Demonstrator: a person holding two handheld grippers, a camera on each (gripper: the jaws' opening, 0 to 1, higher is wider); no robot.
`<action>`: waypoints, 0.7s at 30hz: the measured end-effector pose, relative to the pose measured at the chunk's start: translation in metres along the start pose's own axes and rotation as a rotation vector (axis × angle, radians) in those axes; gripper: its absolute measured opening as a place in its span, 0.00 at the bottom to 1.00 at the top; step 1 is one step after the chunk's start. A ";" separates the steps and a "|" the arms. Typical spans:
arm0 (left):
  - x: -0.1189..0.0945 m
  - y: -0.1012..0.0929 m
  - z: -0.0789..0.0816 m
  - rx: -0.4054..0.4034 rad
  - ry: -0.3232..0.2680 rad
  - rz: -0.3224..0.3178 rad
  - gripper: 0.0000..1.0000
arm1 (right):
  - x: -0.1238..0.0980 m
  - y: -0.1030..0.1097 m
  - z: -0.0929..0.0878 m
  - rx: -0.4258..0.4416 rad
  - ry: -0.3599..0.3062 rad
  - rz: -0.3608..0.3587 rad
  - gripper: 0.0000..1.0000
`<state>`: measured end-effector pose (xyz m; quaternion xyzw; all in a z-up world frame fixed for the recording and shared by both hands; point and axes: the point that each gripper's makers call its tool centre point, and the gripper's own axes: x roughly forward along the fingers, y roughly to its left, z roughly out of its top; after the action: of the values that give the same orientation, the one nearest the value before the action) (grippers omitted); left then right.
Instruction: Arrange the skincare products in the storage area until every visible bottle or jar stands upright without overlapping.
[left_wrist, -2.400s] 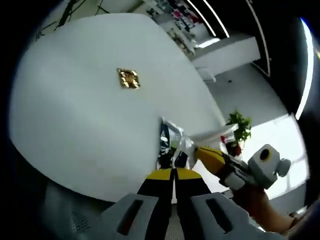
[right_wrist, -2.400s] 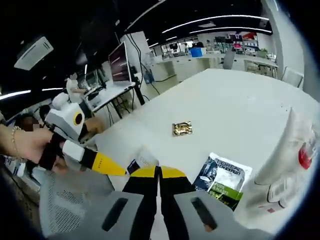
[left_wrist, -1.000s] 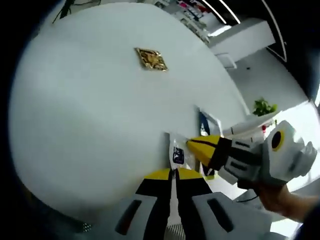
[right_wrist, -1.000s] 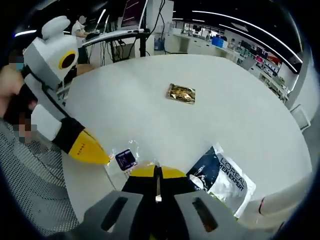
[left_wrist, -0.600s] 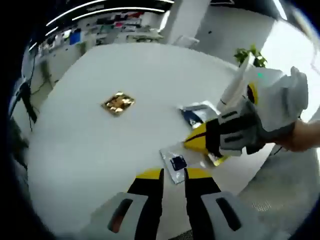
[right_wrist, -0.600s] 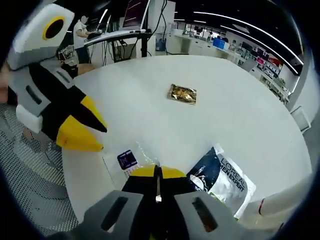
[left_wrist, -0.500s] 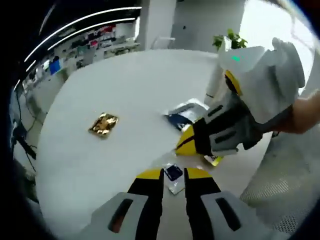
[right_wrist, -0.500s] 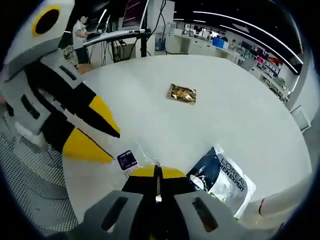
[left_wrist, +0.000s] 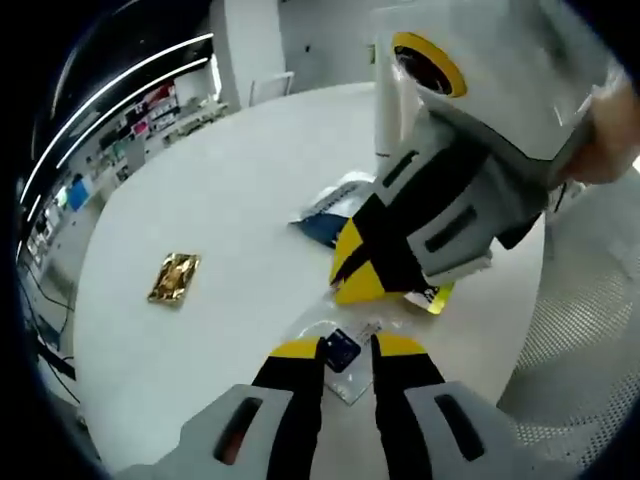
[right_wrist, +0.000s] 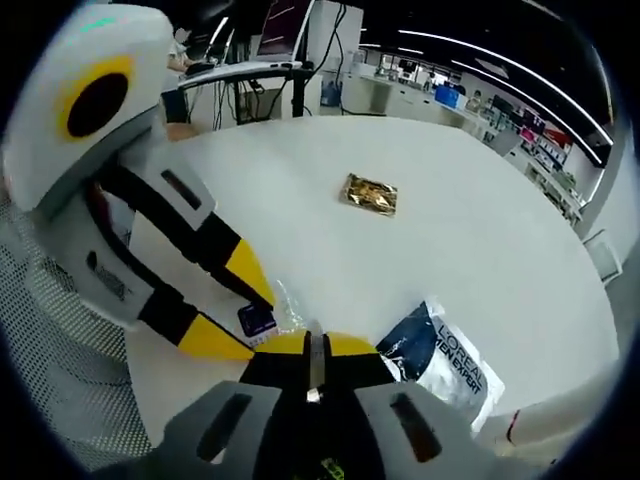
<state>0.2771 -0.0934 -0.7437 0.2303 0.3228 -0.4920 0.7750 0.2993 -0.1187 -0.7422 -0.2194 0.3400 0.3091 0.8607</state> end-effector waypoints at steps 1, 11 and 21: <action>0.000 0.000 0.000 0.001 0.003 0.001 0.15 | -0.003 -0.001 0.001 -0.010 -0.003 -0.009 0.12; 0.000 -0.002 0.000 -0.012 0.015 0.015 0.14 | -0.063 -0.011 0.010 0.045 -0.105 -0.095 0.29; 0.000 -0.003 0.000 -0.007 0.028 0.024 0.12 | -0.134 0.016 -0.008 0.168 -0.163 -0.065 0.55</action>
<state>0.2743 -0.0945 -0.7433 0.2385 0.3327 -0.4782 0.7770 0.2068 -0.1631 -0.6536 -0.1313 0.2863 0.2683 0.9104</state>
